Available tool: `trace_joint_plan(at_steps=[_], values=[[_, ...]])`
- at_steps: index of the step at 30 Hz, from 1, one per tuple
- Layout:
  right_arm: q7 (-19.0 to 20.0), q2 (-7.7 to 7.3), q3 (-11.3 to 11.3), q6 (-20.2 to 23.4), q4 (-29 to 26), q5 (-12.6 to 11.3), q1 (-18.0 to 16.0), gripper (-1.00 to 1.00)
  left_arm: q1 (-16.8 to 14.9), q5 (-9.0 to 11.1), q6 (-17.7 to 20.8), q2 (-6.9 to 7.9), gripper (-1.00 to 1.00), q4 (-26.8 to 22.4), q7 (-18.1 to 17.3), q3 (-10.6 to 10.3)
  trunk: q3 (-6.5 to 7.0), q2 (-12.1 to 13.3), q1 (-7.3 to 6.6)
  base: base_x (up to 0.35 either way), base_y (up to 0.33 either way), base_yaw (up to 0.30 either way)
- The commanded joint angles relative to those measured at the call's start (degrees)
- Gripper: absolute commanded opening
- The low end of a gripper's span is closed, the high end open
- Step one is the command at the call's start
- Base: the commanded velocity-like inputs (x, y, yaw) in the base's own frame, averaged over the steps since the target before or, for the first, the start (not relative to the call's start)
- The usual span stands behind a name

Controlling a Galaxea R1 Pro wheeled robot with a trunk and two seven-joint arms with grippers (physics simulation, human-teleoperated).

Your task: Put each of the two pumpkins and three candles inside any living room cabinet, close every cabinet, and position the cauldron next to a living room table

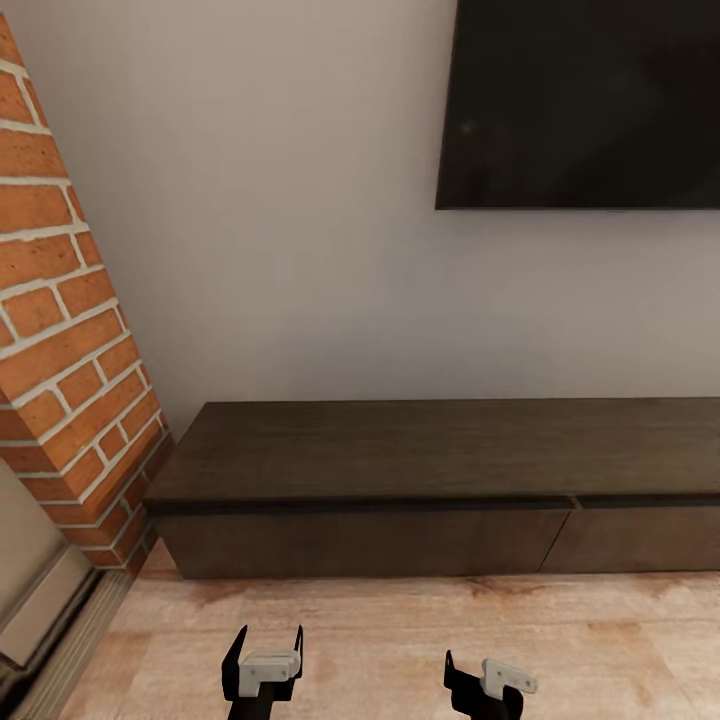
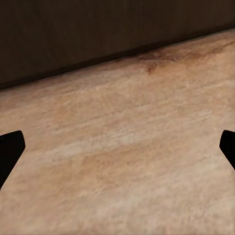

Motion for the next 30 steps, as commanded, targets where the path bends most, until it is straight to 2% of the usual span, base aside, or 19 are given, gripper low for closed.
trace_joint_plan(at_steps=[1, 10, 23, 30], values=[[-0.4, -0.05, 0.5, -0.3, 0.0, -0.5, 0.0, 1.0, 0.0, 0.1, -0.1, 0.03, 1.0, 0.0, 0.4, -0.2, -0.05, 0.0, -0.01, 0.0, 0.0, 0.0], [-0.2, -0.2, 0.4, -0.3, 0.1, -0.6, 0.0, 1.0, 0.0, 0.4, 0.1, 0.0, 1.0, 0.0, 0.4, -0.1, -0.05, 0.0, -0.01, 0.0, 0.0, 0.0], [-0.1, -0.39, 0.3, -0.3, 0.1, -0.6, 0.0, 1.0, 0.0, 0.9, 2.8, -0.01, 1.0, -0.3, 0.4, 0.2, 2.83, 0.2, -0.35, 0.0, 0.0, 0.0], [-0.1, -0.57, 0.3, -0.2, 0.5, -0.6, 0.1, 1.0, 0.1, 1.2, 9.6, -0.05, 1.0, -0.5, 0.5, 0.4, 4.38, 0.2, -0.53, 0.0, 0.0, 0.0]])
